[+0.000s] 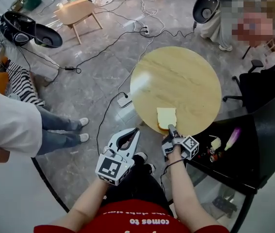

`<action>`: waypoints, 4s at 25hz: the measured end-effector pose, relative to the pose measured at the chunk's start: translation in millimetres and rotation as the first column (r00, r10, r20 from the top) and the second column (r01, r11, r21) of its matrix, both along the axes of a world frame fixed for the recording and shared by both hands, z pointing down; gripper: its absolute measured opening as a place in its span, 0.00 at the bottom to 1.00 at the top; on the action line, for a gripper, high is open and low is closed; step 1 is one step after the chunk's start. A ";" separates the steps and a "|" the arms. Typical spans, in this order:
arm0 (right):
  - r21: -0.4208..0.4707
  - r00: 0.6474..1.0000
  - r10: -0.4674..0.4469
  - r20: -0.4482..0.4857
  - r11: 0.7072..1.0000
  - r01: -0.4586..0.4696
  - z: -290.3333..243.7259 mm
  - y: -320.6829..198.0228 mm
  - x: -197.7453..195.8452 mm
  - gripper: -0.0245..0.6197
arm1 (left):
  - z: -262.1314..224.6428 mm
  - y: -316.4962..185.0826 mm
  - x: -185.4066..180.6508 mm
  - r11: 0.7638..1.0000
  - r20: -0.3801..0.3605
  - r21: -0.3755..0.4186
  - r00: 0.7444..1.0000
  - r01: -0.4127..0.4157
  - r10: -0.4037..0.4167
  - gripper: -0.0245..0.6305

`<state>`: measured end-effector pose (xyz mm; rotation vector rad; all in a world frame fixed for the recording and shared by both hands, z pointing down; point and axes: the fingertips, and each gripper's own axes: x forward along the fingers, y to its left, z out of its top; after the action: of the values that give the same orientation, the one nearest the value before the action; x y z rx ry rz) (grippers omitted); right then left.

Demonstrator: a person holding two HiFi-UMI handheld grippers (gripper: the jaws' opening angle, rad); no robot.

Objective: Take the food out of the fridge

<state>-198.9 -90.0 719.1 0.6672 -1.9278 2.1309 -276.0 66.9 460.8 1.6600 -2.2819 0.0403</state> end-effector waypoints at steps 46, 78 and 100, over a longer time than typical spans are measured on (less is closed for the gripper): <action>0.263 0.913 -0.287 -0.290 0.893 0.364 -38.6 26.1 12.1 0.14 | -13.7 -16.1 15.1 0.997 0.007 0.040 0.998 -0.064 0.064 0.05; 0.452 0.922 -0.240 0.303 0.888 0.082 -202.8 57.1 86.3 0.10 | -62.5 -58.7 108.2 0.943 0.093 0.123 0.950 -0.309 0.299 0.05; 0.500 0.867 -0.039 0.497 0.829 -0.250 -262.6 41.3 206.8 0.10 | -68.4 -111.3 233.4 0.759 0.090 0.149 0.773 -0.633 0.628 0.05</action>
<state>7.9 -48.7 456.5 0.3267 -2.9136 1.9211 -42.7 -44.4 392.4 2.4701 -1.6658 0.0243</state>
